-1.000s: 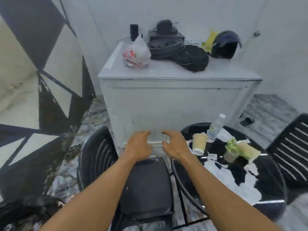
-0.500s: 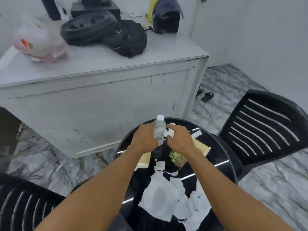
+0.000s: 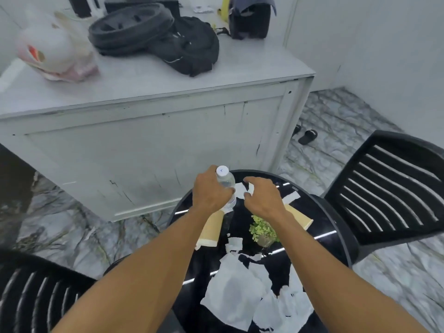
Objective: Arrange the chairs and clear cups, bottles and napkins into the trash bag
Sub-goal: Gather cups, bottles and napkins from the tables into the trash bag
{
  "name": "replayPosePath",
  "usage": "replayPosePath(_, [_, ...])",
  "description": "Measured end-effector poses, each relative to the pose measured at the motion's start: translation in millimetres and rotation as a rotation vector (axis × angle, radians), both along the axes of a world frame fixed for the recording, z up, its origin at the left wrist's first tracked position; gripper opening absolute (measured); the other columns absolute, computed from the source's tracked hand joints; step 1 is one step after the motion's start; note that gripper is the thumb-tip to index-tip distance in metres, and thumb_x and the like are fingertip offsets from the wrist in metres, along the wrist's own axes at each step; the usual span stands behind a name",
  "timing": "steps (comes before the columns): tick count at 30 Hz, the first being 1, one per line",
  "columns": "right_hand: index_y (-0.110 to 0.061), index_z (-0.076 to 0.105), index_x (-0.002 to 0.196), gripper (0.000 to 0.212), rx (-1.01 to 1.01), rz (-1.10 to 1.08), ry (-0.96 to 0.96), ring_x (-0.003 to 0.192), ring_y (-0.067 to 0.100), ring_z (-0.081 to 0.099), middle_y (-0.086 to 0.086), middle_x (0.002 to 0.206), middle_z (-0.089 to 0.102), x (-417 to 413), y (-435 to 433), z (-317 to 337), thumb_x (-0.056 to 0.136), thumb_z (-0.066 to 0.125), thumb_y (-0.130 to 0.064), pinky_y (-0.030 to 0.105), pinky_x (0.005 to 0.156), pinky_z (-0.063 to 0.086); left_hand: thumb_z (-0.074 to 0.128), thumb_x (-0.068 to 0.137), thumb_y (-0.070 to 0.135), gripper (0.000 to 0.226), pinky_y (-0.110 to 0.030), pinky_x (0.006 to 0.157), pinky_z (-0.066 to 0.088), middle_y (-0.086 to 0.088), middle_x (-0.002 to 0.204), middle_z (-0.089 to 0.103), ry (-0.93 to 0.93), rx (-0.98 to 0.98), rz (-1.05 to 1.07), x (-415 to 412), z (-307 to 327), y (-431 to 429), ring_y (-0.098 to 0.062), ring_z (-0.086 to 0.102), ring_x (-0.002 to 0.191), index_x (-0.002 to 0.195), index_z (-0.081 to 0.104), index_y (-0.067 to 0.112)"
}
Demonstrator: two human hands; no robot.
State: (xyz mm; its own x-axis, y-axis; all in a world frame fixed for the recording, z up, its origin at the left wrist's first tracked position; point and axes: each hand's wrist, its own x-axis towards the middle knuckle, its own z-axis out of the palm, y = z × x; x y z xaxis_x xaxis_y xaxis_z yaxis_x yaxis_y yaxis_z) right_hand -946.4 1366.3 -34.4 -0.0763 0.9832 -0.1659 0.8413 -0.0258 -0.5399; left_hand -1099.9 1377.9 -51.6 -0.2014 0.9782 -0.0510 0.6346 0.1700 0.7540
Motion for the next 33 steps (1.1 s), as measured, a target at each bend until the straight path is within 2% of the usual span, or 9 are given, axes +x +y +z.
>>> replayPosePath(5, [-0.017, 0.055, 0.137, 0.049, 0.072, 0.135, 0.044, 0.129, 0.025, 0.051, 0.004, 0.139, 0.058, -95.8, -4.0, 37.7, 0.088, 0.062, -0.018, 0.038, 0.106, 0.040, 0.089, 0.057, 0.032, 0.049, -0.031, 0.074, 0.056, 0.011, 0.087, 0.067, -0.084, 0.126, 0.227, -98.7, 58.9, -32.8, -0.014, 0.065, 0.084, 0.098, 0.063, 0.028])
replayPosePath(10, [-0.017, 0.051, 0.140, 0.052, 0.143, 0.382, 0.096, 0.132, 0.023, 0.046, 0.003, 0.143, 0.054, -251.7, -45.8, 81.0, 0.089, 0.060, -0.020, 0.034, 0.107, 0.037, 0.092, 0.062, 0.028, 0.051, -0.015, 0.065, 0.047, 0.016, 0.083, 0.064, -0.021, 0.284, 0.404, -240.2, 113.0, -110.7, -0.007, 0.061, 0.078, 0.105, 0.065, 0.025])
replayPosePath(14, [-0.019, 0.052, 0.139, 0.052, 0.203, 0.574, 0.116, 0.131, 0.024, 0.047, 0.004, 0.141, 0.055, -385.3, -119.3, 111.5, 0.088, 0.060, -0.020, 0.034, 0.106, 0.038, 0.092, 0.060, 0.030, 0.055, -0.026, 0.074, 0.054, 0.008, 0.091, 0.069, 0.056, 0.381, 0.580, -363.3, 145.7, -206.6, -0.014, 0.065, 0.084, 0.108, 0.066, 0.024])
replayPosePath(17, [-0.020, 0.057, 0.135, 0.048, 0.229, 0.685, 0.149, 0.125, 0.027, 0.053, 0.005, 0.138, 0.058, -480.7, -187.9, 124.2, 0.087, 0.062, -0.017, 0.038, 0.105, 0.042, 0.090, 0.062, 0.034, 0.056, -0.028, 0.076, 0.053, 0.005, 0.096, 0.070, 0.123, 0.401, 0.713, -448.9, 157.4, -289.1, -0.015, 0.064, 0.086, 0.111, 0.067, 0.023])
replayPosePath(22, [-0.015, 0.065, 0.121, 0.040, 0.192, 0.919, 0.170, 0.115, 0.031, 0.059, 0.009, 0.123, 0.067, -608.5, -300.3, 113.6, 0.081, 0.061, -0.013, 0.038, 0.094, 0.048, 0.082, 0.062, 0.036, 0.046, -0.032, 0.073, 0.054, 0.004, 0.088, 0.069, 0.248, 0.249, 0.912, -561.1, 137.0, -426.6, -0.021, 0.064, 0.081, 0.104, 0.066, 0.025])
replayPosePath(24, [-0.016, 0.065, 0.122, 0.042, 0.148, 1.001, 0.145, 0.112, 0.031, 0.060, 0.009, 0.120, 0.068, -647.6, -340.3, 100.2, 0.081, 0.059, -0.014, 0.038, 0.090, 0.051, 0.081, 0.061, 0.035, 0.043, -0.032, 0.072, 0.054, 0.005, 0.084, 0.067, 0.249, 0.167, 0.990, -592.7, 116.5, -476.9, -0.022, 0.063, 0.080, 0.101, 0.065, 0.028])
replayPosePath(28, [-0.021, 0.063, 0.126, 0.050, 0.038, 1.136, 0.073, 0.108, 0.029, 0.064, 0.006, 0.117, 0.070, -708.2, -404.7, 54.9, 0.077, 0.056, -0.018, 0.039, 0.088, 0.055, 0.081, 0.060, 0.035, 0.043, -0.030, 0.072, 0.051, 0.004, 0.088, 0.065, 0.192, -0.002, 1.117, -636.3, 64.7, -562.7, -0.022, 0.060, 0.083, 0.099, 0.064, 0.027])
replayPosePath(33, [-0.015, 0.058, 0.133, 0.049, -0.101, 1.229, -0.036, 0.120, 0.030, 0.058, 0.010, 0.127, 0.065, -746.4, -453.4, 6.5, 0.084, 0.057, -0.012, 0.037, 0.095, 0.051, 0.089, 0.059, 0.030, 0.050, -0.034, 0.074, 0.053, 0.002, 0.093, 0.064, 0.075, -0.148, 1.255, -671.8, 15.7, -629.2, -0.023, 0.061, 0.086, 0.101, 0.064, 0.020])
